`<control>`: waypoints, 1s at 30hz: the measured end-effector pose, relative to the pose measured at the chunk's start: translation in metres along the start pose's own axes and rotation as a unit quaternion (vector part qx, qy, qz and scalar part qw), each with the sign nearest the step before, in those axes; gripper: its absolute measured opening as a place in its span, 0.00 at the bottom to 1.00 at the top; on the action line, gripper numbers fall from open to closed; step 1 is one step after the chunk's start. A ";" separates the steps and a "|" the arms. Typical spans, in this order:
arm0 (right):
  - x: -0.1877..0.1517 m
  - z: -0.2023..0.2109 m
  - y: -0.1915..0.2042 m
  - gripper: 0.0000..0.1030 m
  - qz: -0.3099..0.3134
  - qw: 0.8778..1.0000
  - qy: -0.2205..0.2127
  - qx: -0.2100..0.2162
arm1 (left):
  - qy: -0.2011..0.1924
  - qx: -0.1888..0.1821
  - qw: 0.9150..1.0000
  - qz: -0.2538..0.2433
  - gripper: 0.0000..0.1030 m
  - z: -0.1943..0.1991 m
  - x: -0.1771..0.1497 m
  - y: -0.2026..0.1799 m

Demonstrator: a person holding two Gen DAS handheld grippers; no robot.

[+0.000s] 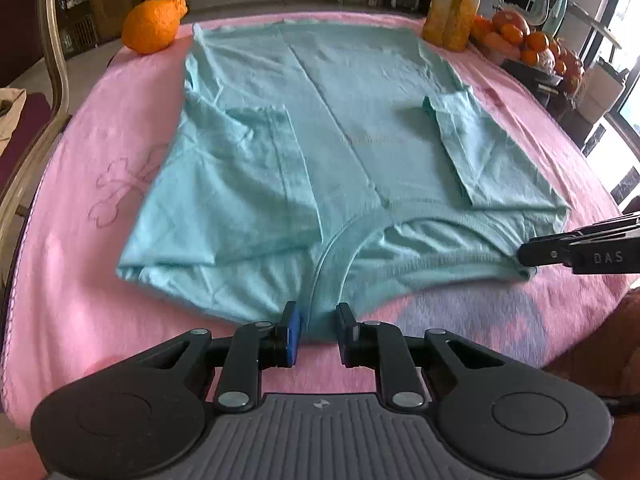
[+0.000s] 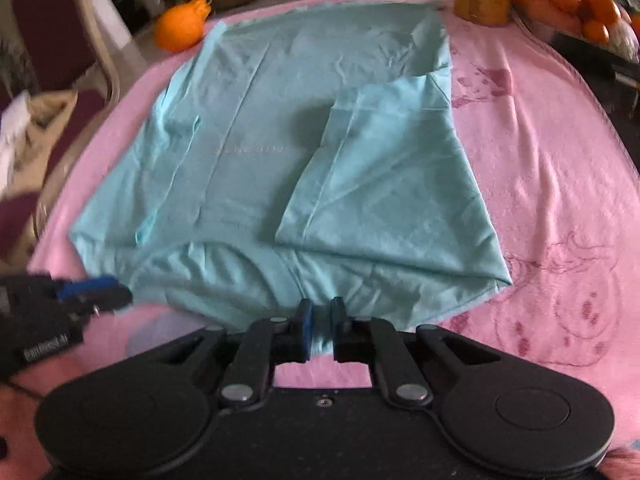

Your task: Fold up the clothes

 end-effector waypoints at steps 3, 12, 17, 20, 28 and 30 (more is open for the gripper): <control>-0.003 0.006 -0.003 0.07 -0.004 1.000 0.008 -0.005 | -0.003 0.004 1.000 -0.004 0.17 0.003 -0.001 0.001; 0.042 0.050 -0.018 0.15 -0.077 0.992 -0.096 0.031 | -0.105 0.055 0.993 0.007 0.33 0.042 0.067 0.027; 0.111 0.089 -0.022 0.28 -0.099 0.979 -0.173 0.037 | -0.132 0.081 0.988 0.021 0.41 0.041 0.130 0.064; 0.158 0.098 -0.028 0.35 -0.098 0.971 -0.218 0.016 | -0.138 0.097 0.985 0.033 0.44 0.025 0.166 0.088; 0.254 0.017 -0.062 0.35 -0.130 0.959 -0.245 -0.058 | -0.122 0.141 0.981 0.057 0.48 -0.075 0.232 0.127; 0.271 -0.023 -0.078 0.32 -0.139 0.959 -0.237 -0.075 | -0.116 0.156 0.980 0.042 0.49 -0.109 0.243 0.132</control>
Point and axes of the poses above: each gripper's, at about its wrist camera, not at the fingertips, and z roughly against the way its jaws point, y to its left, x to its top, the point moved 3 cm from there along -z, roughly the way its jaws point, and after that the axes turned 11 degrees about -y, right-handed, at the moved point
